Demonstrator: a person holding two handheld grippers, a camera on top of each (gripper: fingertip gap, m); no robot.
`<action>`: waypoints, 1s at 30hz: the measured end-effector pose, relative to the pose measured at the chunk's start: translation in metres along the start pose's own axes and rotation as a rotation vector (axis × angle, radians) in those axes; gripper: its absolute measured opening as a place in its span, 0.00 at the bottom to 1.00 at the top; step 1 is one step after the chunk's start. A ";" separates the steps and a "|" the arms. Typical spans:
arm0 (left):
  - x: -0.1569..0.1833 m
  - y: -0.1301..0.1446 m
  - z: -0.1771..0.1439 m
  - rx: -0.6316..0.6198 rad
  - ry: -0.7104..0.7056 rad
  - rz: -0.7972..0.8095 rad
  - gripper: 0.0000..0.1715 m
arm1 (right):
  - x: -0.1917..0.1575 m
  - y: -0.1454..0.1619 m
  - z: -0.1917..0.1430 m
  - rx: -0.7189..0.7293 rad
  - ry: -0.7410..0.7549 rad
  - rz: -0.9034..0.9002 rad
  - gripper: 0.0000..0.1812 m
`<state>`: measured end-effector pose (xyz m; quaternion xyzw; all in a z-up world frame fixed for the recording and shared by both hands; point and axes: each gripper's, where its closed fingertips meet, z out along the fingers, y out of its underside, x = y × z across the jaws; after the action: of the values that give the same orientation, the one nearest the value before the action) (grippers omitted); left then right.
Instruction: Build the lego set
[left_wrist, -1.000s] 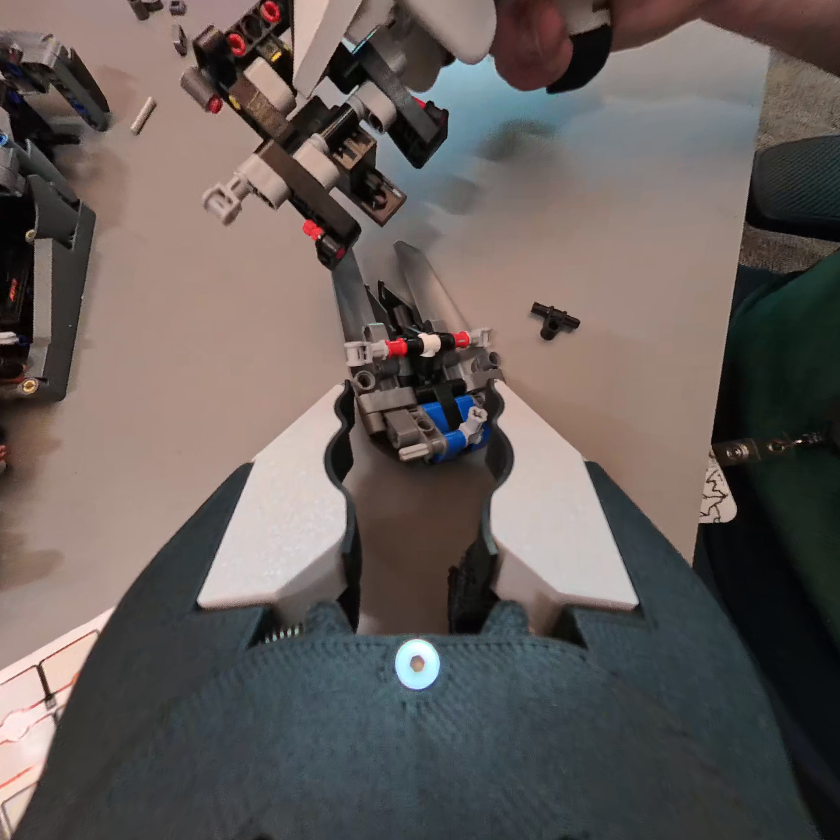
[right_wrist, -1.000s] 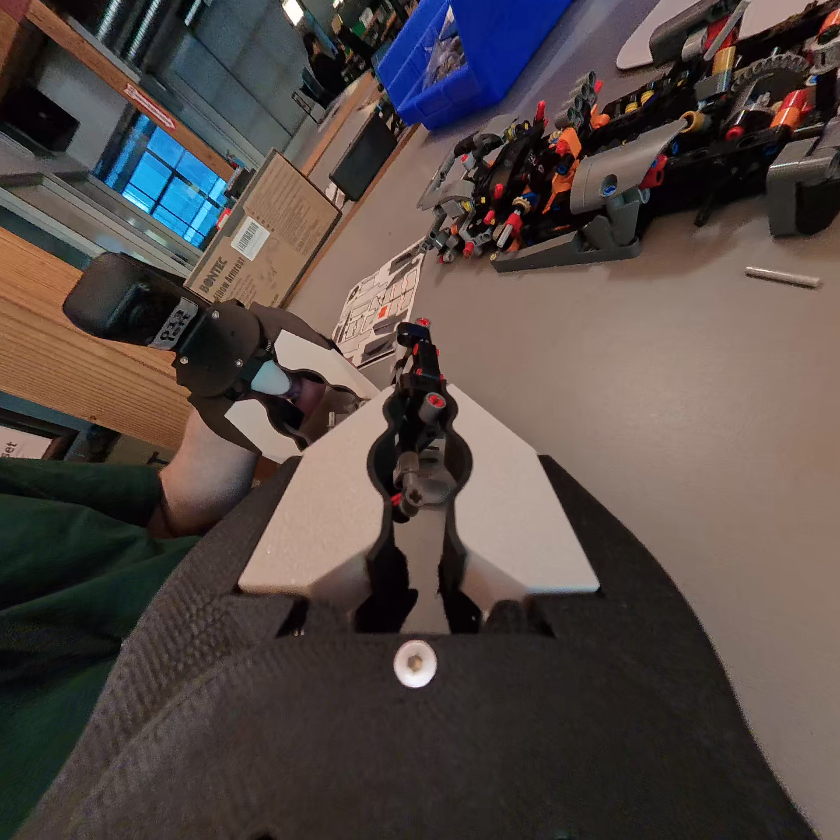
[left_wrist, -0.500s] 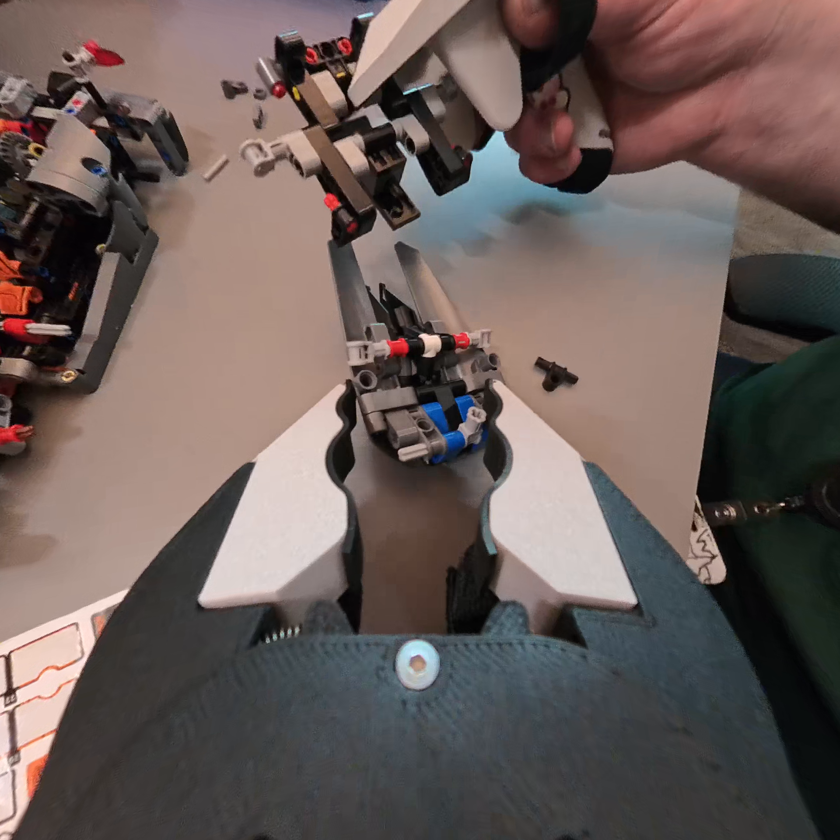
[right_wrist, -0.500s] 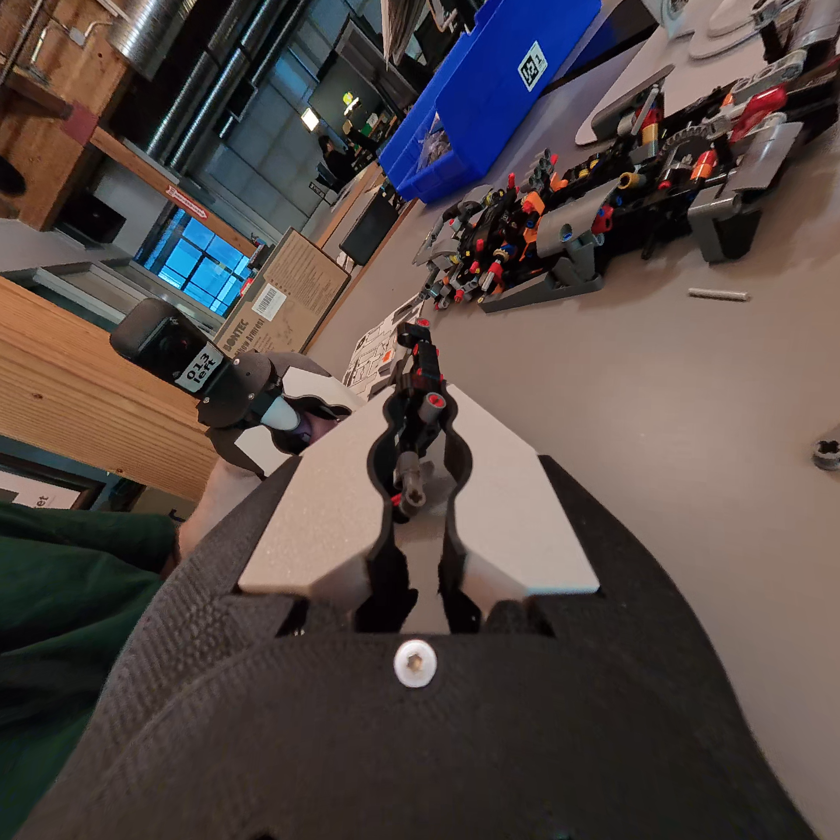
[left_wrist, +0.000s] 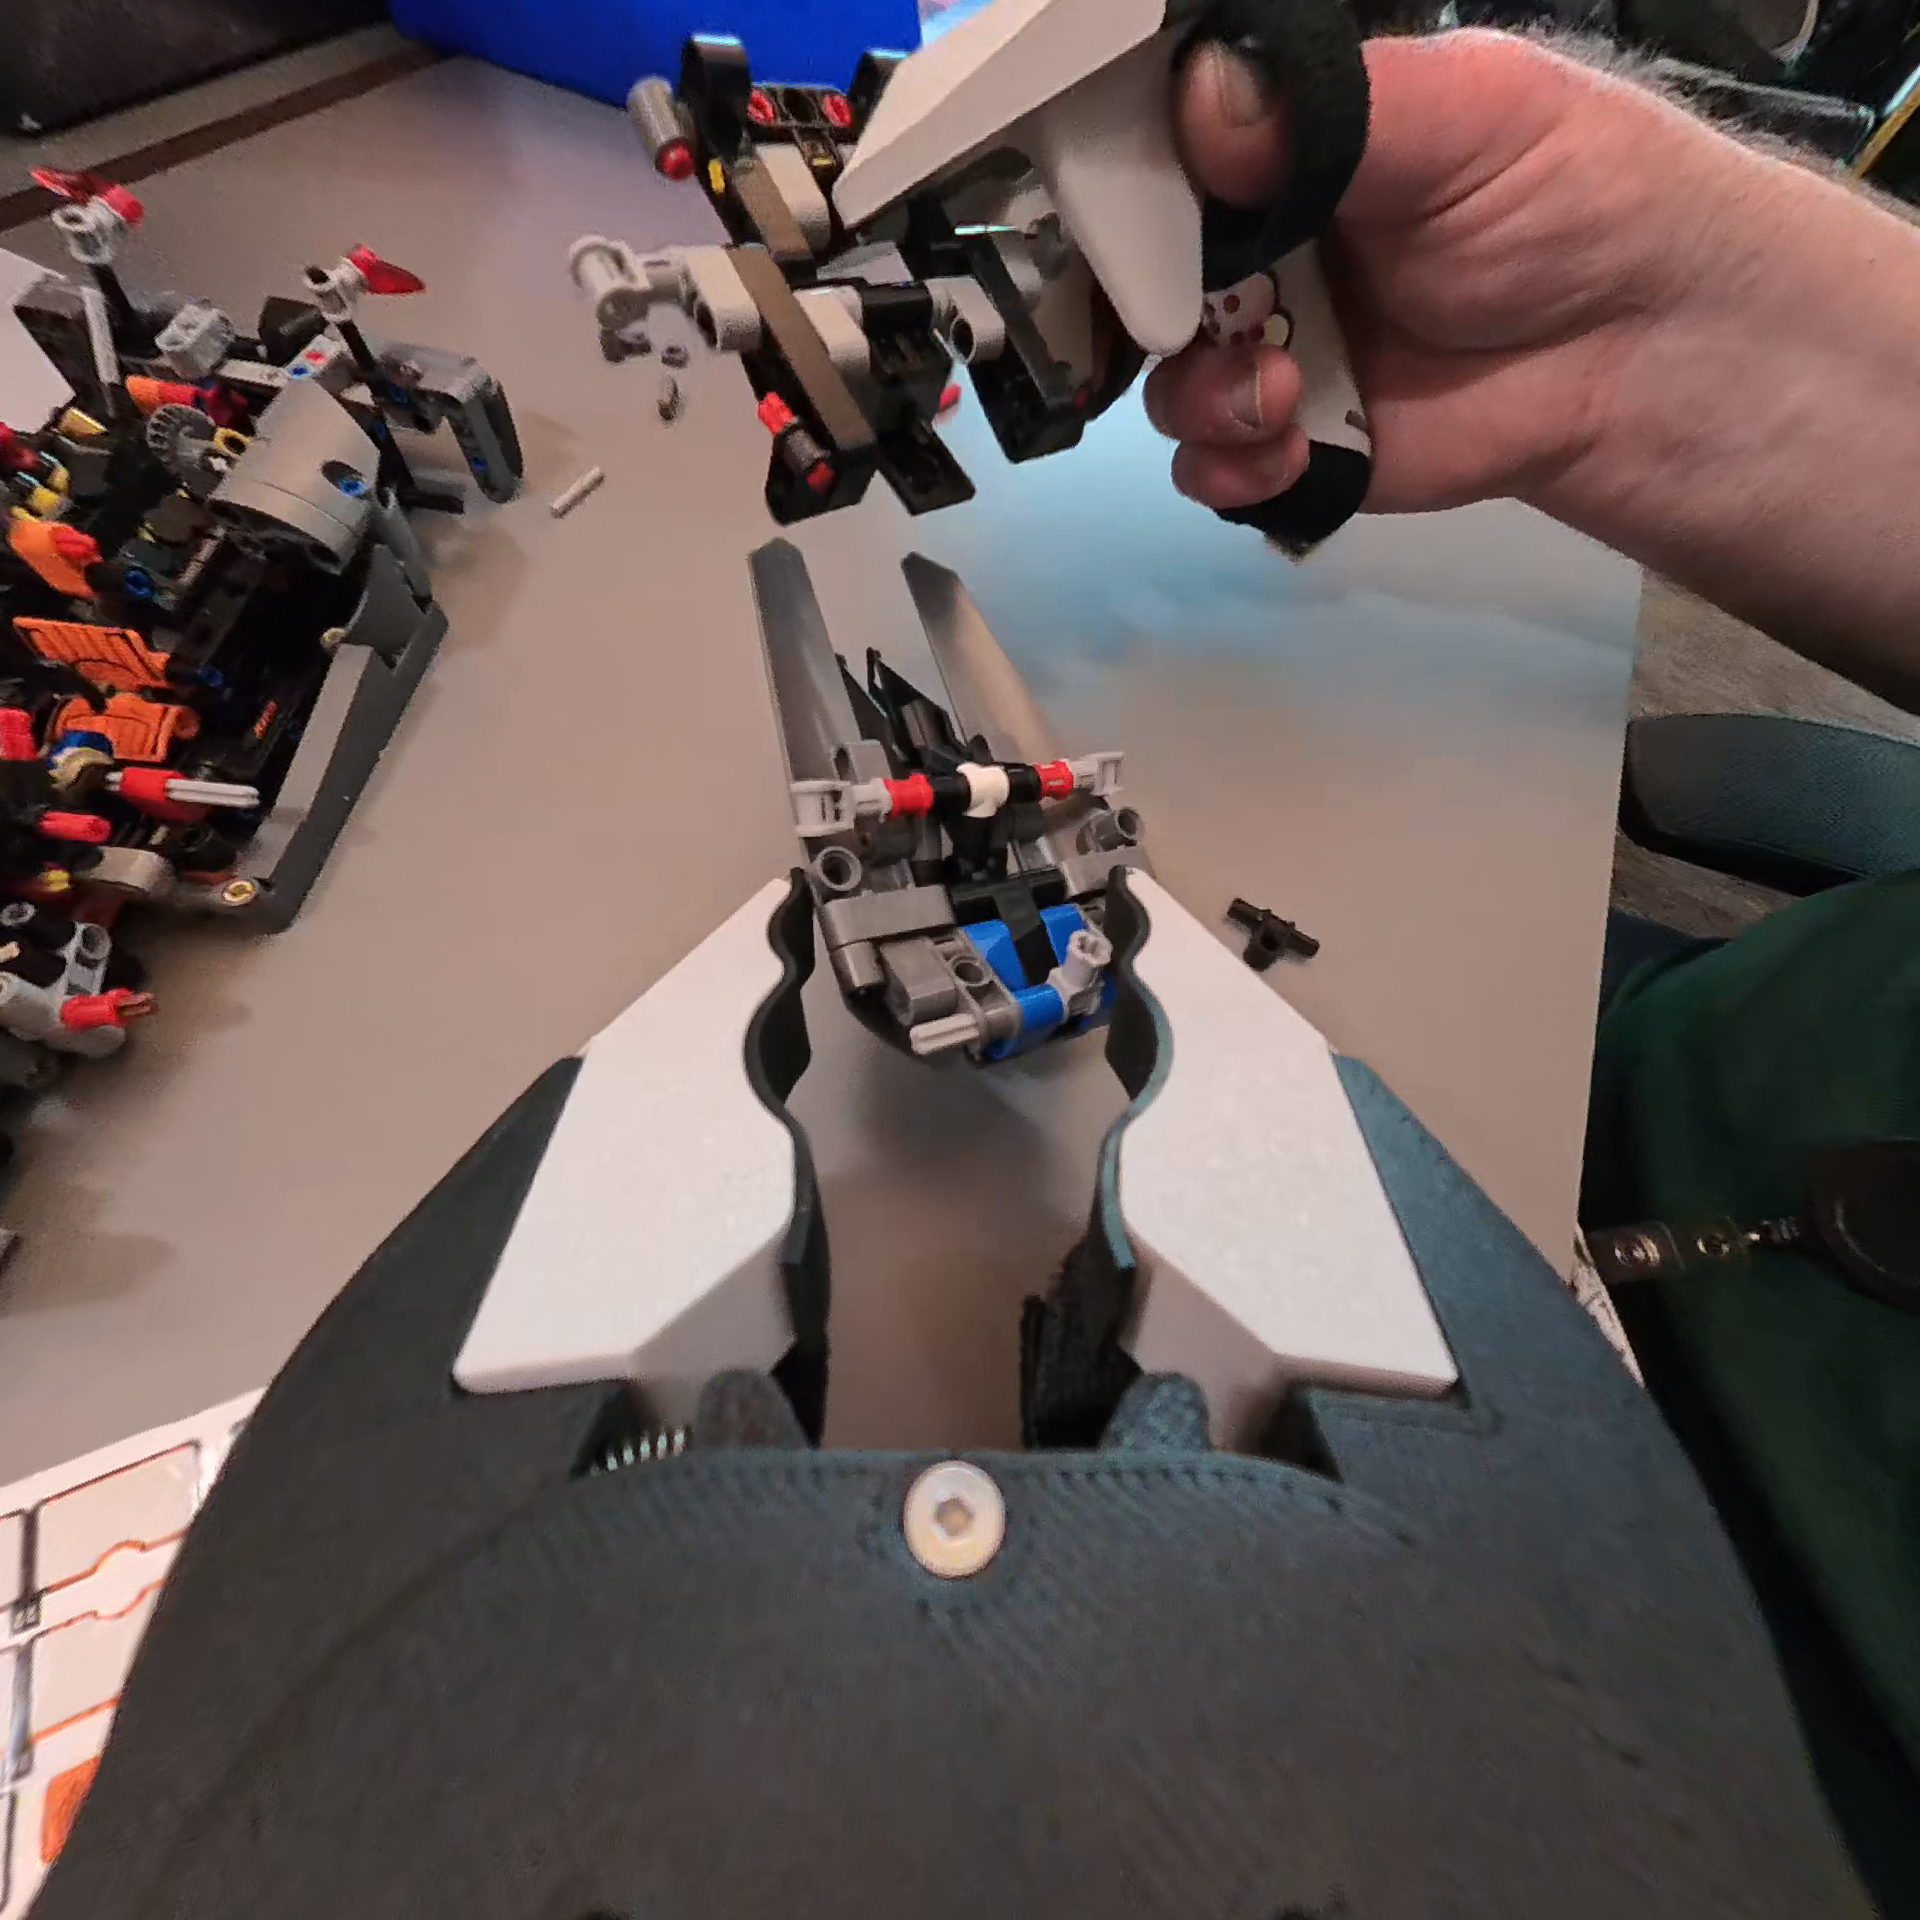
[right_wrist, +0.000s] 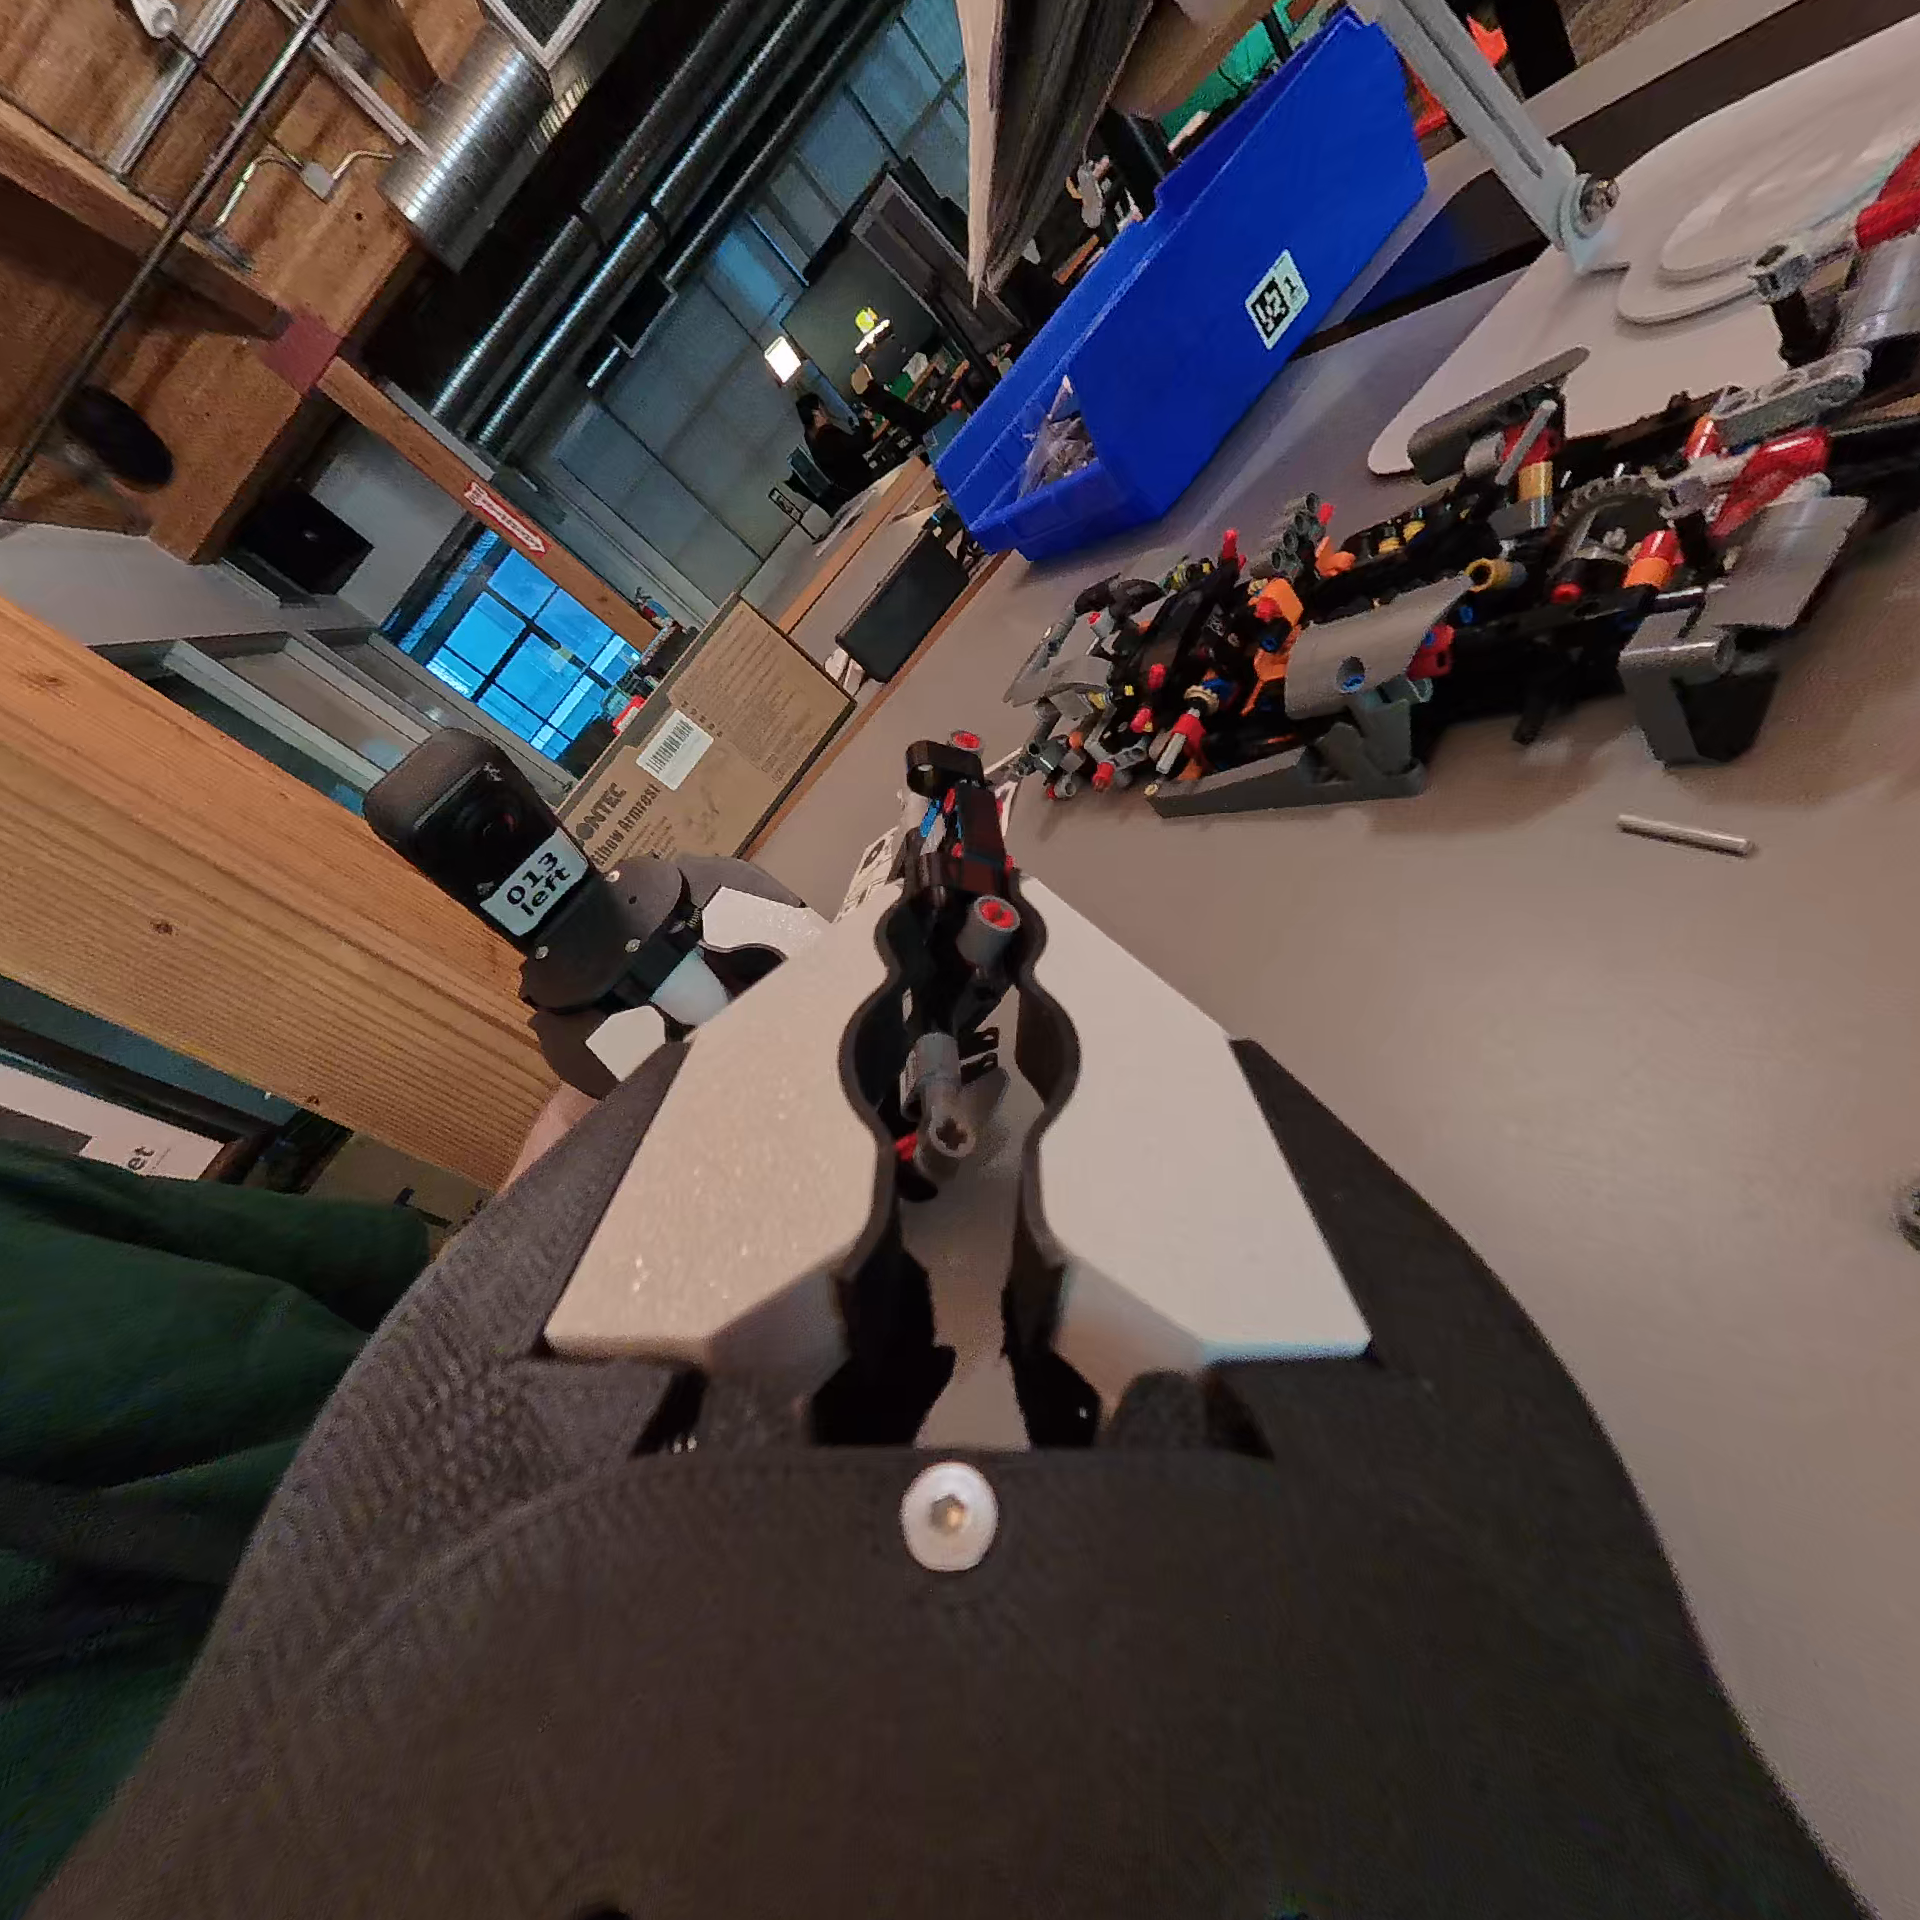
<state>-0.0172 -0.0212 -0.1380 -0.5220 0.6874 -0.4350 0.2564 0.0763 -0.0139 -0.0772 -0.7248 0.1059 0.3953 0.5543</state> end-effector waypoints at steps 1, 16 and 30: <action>0.000 -0.001 -0.001 0.009 0.000 -0.004 0.32 | -0.001 -0.001 0.000 0.003 -0.005 -0.002 0.07; -0.007 -0.011 -0.005 0.092 -0.009 -0.023 0.32 | -0.010 -0.012 0.009 0.017 -0.018 -0.030 0.07; -0.011 -0.025 -0.008 0.149 -0.031 -0.016 0.32 | -0.017 -0.024 0.012 0.056 -0.032 -0.045 0.07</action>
<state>-0.0073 -0.0103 -0.1136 -0.5139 0.6448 -0.4787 0.3017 0.0738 0.0010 -0.0488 -0.7047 0.0918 0.3912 0.5848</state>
